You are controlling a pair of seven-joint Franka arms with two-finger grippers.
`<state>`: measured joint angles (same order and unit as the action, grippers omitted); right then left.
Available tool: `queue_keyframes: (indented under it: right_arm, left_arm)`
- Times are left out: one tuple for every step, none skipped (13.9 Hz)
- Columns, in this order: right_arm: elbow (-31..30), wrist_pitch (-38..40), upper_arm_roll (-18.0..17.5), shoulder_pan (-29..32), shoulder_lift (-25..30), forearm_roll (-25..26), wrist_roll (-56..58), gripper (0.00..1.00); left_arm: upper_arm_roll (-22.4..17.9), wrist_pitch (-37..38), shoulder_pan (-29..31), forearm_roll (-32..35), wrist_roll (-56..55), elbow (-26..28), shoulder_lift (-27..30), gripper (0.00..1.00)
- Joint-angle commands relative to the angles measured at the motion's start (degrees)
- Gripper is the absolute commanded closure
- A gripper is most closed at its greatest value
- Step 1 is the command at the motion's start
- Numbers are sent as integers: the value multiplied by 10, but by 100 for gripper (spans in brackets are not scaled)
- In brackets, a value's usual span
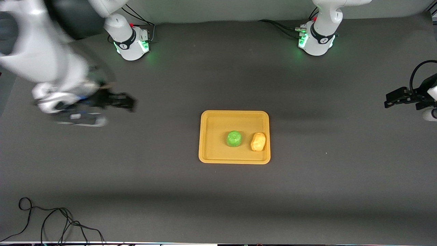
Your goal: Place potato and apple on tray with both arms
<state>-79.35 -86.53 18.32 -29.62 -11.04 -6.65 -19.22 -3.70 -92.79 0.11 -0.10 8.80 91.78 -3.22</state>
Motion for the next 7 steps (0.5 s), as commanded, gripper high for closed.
queue_keyframes:
  right_arm:
    - [-76,-28,-91,139,65,36,95,0]
    - [-80,-30,-120,181,68,53,110,0]
    - [-84,-30,-125,204,73,56,126,0]
    - [-92,-37,-126,224,77,56,151,0]
    - [-108,-47,-130,254,86,54,177,0]
    - [-126,-58,-130,265,94,53,192,0]
    - [-135,-61,-131,269,101,54,193,0]
  left_arm:
    - [-2,-5,-3,-11,5,-21,1,0]
    - [-2,-7,-3,-11,8,-27,0,0]
    - [1,-12,-10,0,10,-33,0,0]
    - [7,-18,-13,24,10,-34,-1,0]
    - [18,-26,-16,48,10,-33,-2,0]
    - [19,-32,-14,49,10,-30,-3,0]
    - [19,-33,-15,49,10,-32,-2,0]
